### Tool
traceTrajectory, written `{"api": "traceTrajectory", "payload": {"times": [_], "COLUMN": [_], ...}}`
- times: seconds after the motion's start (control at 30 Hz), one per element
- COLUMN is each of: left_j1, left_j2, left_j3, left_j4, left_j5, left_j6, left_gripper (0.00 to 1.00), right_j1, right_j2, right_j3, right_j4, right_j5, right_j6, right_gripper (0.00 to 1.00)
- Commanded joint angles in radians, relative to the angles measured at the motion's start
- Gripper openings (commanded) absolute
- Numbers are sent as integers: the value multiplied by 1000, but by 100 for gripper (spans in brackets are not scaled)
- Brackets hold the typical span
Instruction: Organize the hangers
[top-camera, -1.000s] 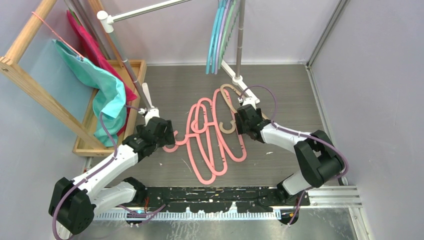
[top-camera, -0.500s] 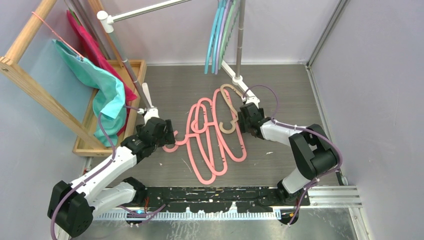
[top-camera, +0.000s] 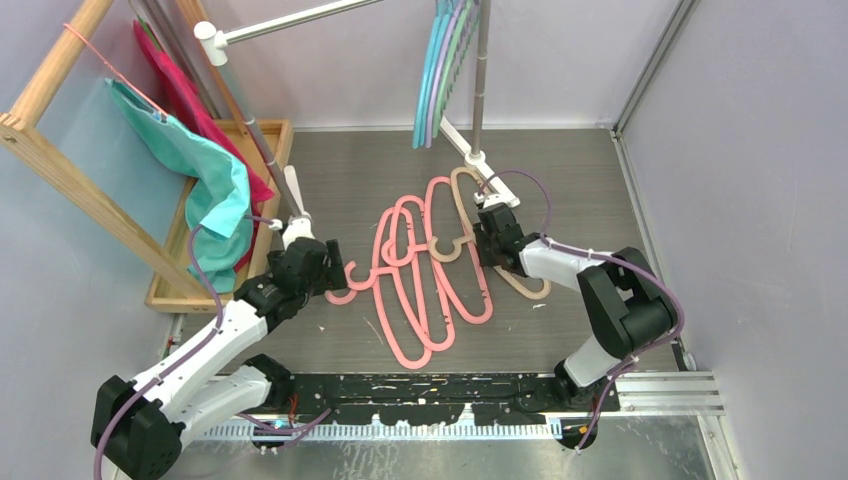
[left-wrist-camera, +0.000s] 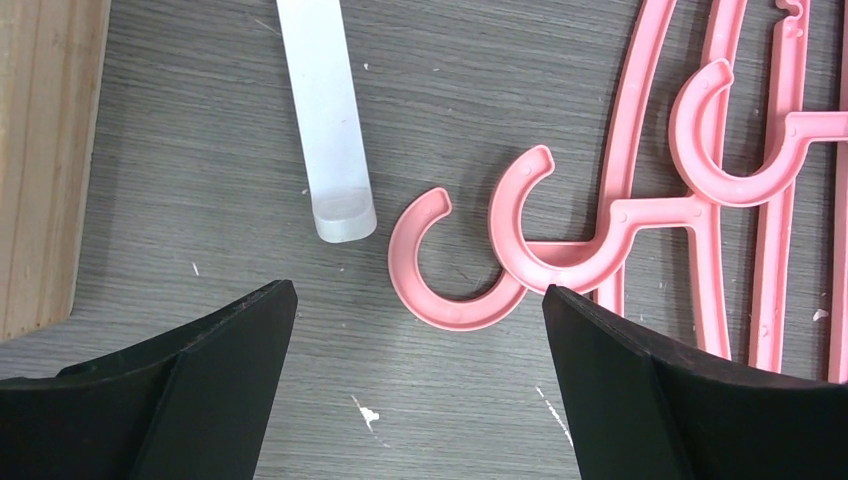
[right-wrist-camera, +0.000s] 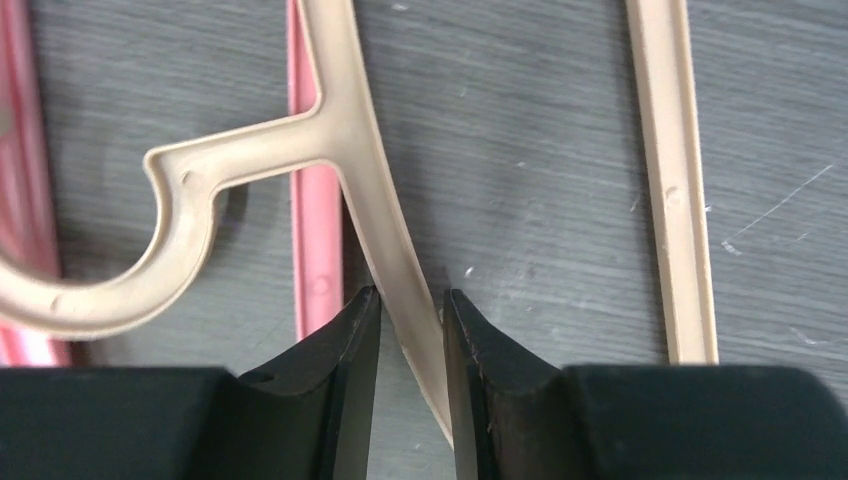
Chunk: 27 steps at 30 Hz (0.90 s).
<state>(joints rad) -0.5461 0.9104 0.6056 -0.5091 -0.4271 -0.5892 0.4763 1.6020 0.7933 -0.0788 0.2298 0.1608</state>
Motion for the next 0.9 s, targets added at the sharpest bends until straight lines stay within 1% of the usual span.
{"api": "traceTrajectory", "payload": {"times": [0.0, 0.03, 0.07, 0.23, 0.37, 0.5, 0.6, 0.73, 0.87], "left_j1": [-2, -2, -2, -2, -2, -2, -2, -2, -2], "left_j2": [-19, -16, -13, 4, 10, 20, 25, 20, 15], "left_j3": [1, 3, 3, 2, -3, -5, -10, -27, -41], "left_j4": [-1, -2, -2, -2, 3, 12, 18, 23, 33], "left_j5": [-25, -25, -25, -38, -44, -39, -36, -39, -45], "left_j6": [-12, -13, -14, -21, -29, -36, -42, -55, -65], "left_gripper": [98, 98, 98, 98, 98, 98, 98, 98, 98], "right_j1": [-3, -4, -3, 4, 11, 13, 20, 39, 91], "right_j2": [-99, -116, -134, -266, -374, -435, -464, -485, -462], "right_j3": [-28, -30, -31, -49, -55, -71, -115, -192, -247], "right_j4": [54, 52, 50, 59, 77, 154, 278, 449, 677], "right_j5": [-160, -197, -229, -402, -466, -577, -638, -634, -641], "right_j6": [64, 71, 81, 165, 232, 335, 445, 601, 756], "right_gripper": [8, 3, 1, 1, 1, 1, 1, 1, 1]}}
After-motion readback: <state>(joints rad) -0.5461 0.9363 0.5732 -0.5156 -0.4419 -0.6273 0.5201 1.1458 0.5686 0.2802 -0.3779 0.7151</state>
